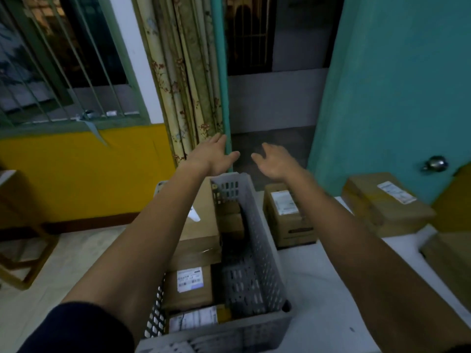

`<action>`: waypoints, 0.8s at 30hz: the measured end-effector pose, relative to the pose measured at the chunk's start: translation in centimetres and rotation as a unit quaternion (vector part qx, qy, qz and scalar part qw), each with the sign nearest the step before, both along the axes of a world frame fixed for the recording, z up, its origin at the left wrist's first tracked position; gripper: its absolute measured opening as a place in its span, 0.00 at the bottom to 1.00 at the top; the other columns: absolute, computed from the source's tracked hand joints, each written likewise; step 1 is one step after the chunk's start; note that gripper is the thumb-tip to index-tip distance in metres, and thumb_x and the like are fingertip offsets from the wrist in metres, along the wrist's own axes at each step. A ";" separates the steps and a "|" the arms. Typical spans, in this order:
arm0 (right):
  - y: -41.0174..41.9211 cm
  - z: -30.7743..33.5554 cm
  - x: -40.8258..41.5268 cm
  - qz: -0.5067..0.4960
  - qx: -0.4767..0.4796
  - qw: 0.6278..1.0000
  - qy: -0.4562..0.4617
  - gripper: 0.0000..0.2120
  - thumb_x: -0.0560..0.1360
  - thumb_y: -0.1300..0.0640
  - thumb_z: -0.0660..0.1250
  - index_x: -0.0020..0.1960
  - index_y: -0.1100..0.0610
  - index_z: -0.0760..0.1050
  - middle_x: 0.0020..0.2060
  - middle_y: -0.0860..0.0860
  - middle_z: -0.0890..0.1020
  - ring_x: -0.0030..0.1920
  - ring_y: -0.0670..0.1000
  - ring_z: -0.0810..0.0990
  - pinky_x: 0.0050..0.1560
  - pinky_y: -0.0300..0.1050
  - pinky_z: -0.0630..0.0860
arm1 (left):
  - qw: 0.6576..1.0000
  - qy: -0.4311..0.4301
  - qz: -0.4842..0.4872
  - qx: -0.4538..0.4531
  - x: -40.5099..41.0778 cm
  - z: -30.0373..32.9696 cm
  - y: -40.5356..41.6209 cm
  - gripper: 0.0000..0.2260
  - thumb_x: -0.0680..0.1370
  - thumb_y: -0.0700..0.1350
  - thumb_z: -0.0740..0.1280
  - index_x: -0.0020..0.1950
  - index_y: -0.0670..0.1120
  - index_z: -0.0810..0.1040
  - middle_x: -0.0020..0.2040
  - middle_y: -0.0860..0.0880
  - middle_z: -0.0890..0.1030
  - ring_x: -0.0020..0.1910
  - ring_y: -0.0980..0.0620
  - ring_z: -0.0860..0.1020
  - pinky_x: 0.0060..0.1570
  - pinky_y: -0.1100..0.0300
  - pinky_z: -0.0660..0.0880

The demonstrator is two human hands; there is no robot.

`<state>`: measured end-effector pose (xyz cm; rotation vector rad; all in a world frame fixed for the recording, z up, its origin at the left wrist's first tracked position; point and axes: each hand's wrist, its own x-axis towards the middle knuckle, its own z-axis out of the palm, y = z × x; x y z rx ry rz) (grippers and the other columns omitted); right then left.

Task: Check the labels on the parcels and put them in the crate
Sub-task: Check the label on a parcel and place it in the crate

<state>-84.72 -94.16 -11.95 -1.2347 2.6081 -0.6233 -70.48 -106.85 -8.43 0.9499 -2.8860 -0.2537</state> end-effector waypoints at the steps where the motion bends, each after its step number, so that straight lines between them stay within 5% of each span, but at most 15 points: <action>1: 0.9 0.6 -0.5 -0.004 0.004 1.000 0.018 0.35 0.84 0.39 0.53 0.82 0.60 0.54 0.81 0.59 0.59 0.80 0.61 0.56 0.79 0.57 0.57 | 1.000 -0.003 -0.004 -0.002 -0.4 0.5 0.7 0.34 0.83 0.63 0.55 0.84 0.47 0.51 0.84 0.47 0.52 0.83 0.46 0.52 0.79 0.50 0.51; 9: 15.7 4.4 -8.4 -0.079 -0.016 0.993 0.082 0.35 0.81 0.38 0.54 0.76 0.63 0.65 0.73 0.65 0.71 0.72 0.64 0.69 0.73 0.56 0.67 | 0.997 0.003 -0.050 -0.053 -6.8 2.8 10.3 0.34 0.84 0.63 0.54 0.84 0.46 0.52 0.84 0.46 0.53 0.82 0.45 0.53 0.80 0.49 0.52; 24: 47.2 5.4 -18.8 -0.282 -0.011 0.958 0.060 0.31 0.84 0.43 0.56 0.79 0.62 0.61 0.77 0.62 0.67 0.76 0.62 0.66 0.73 0.52 0.64 | 0.974 0.010 -0.224 -0.021 -23.3 1.3 32.5 0.33 0.83 0.62 0.56 0.83 0.45 0.55 0.83 0.44 0.58 0.81 0.43 0.58 0.78 0.45 0.58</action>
